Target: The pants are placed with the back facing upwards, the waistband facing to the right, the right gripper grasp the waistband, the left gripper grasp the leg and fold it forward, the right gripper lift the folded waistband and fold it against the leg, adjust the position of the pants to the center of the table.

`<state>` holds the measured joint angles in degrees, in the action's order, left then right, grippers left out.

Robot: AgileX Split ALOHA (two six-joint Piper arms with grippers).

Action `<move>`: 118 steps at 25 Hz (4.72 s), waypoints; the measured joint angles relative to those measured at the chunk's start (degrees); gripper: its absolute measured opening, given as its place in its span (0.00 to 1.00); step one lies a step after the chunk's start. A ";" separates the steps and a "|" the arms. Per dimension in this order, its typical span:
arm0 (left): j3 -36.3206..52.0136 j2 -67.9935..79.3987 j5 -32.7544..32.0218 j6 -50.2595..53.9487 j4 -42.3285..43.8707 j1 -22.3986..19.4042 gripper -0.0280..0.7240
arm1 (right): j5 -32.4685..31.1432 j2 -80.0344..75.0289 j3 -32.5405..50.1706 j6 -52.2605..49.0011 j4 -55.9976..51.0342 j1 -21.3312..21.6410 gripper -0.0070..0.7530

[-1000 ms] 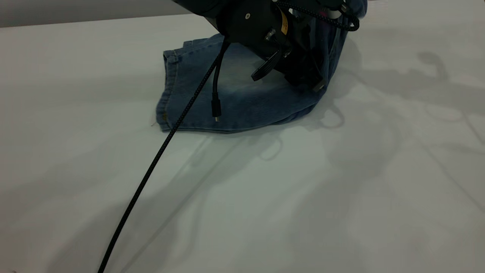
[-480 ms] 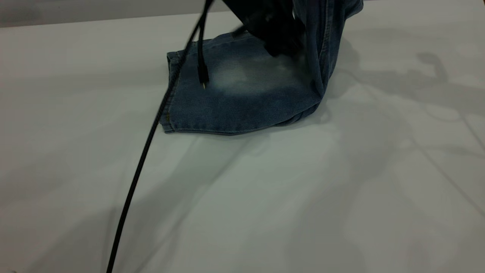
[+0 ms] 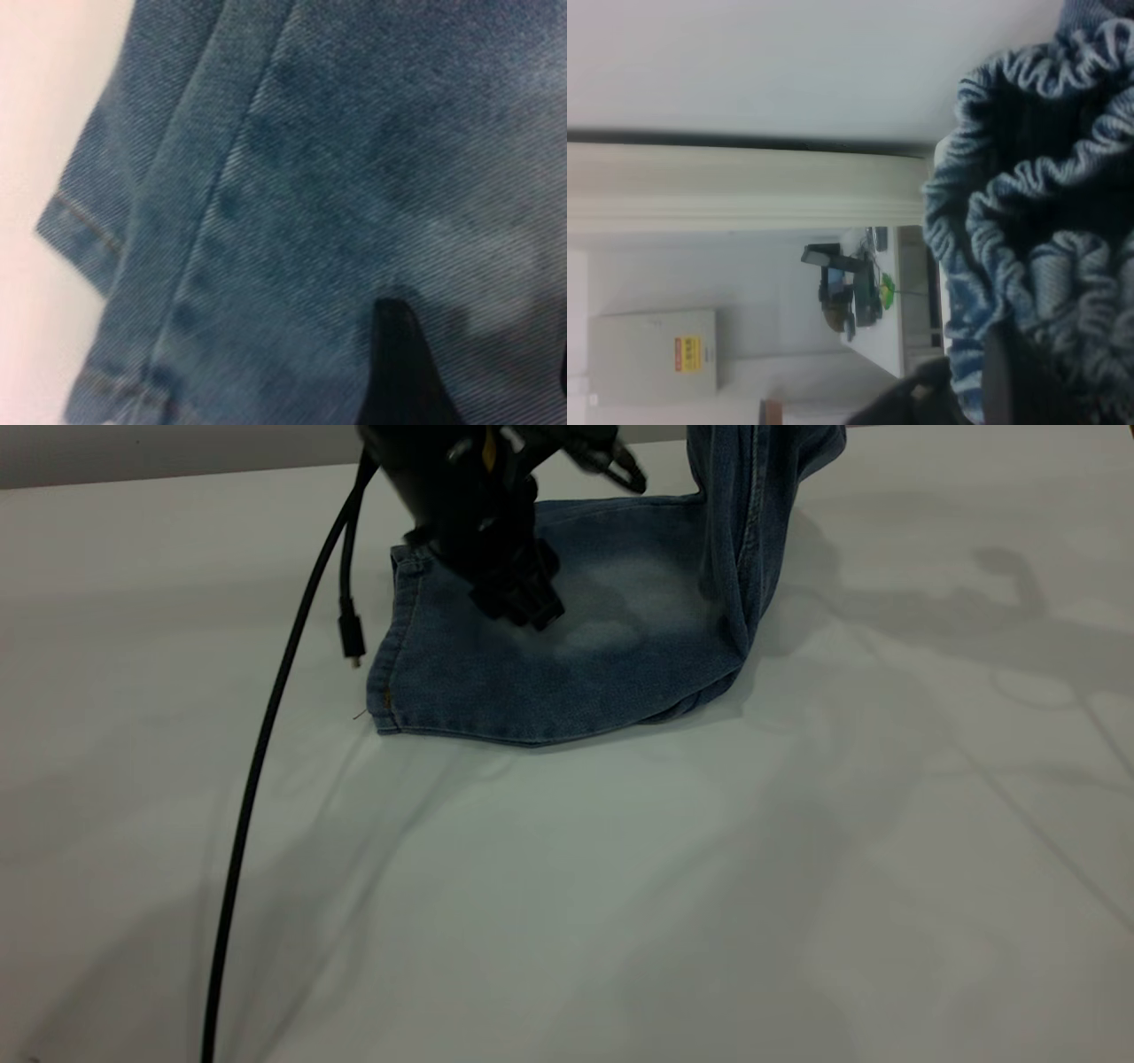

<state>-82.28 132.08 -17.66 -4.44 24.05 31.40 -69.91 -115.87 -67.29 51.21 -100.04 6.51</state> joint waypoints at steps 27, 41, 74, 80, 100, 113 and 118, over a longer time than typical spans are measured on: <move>0.61 -3.02 3.23 0.23 -0.07 -0.84 0.55 | -0.12 1.91 0.00 2.55 0.03 -8.79 0.14; 0.45 -24.13 3.08 0.63 5.99 -12.05 0.55 | 7.89 1.91 0.00 6.42 1.49 -13.77 0.14; 0.45 -43.28 -0.98 0.67 5.21 -12.99 0.55 | 26.82 -9.21 -8.15 18.46 -0.04 -30.57 0.31; 0.45 -43.28 -0.94 0.67 5.26 -12.99 0.52 | 23.10 -9.15 -8.89 18.40 0.22 -30.62 0.71; 0.45 -43.28 -0.21 0.67 4.48 -12.99 0.52 | 27.93 -11.01 -30.36 -41.83 48.38 -36.76 0.74; 0.45 -43.28 0.97 0.67 2.82 -12.29 0.52 | 22.50 -19.73 -40.14 -91.46 91.39 -36.56 0.70; 0.45 -43.28 0.97 0.67 2.26 -12.29 0.52 | 23.88 -24.99 -46.19 -95.69 88.58 -36.76 0.70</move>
<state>-81.83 88.81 -16.68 -3.77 26.30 19.12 -46.03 -140.86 -113.48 -44.48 -11.46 -30.25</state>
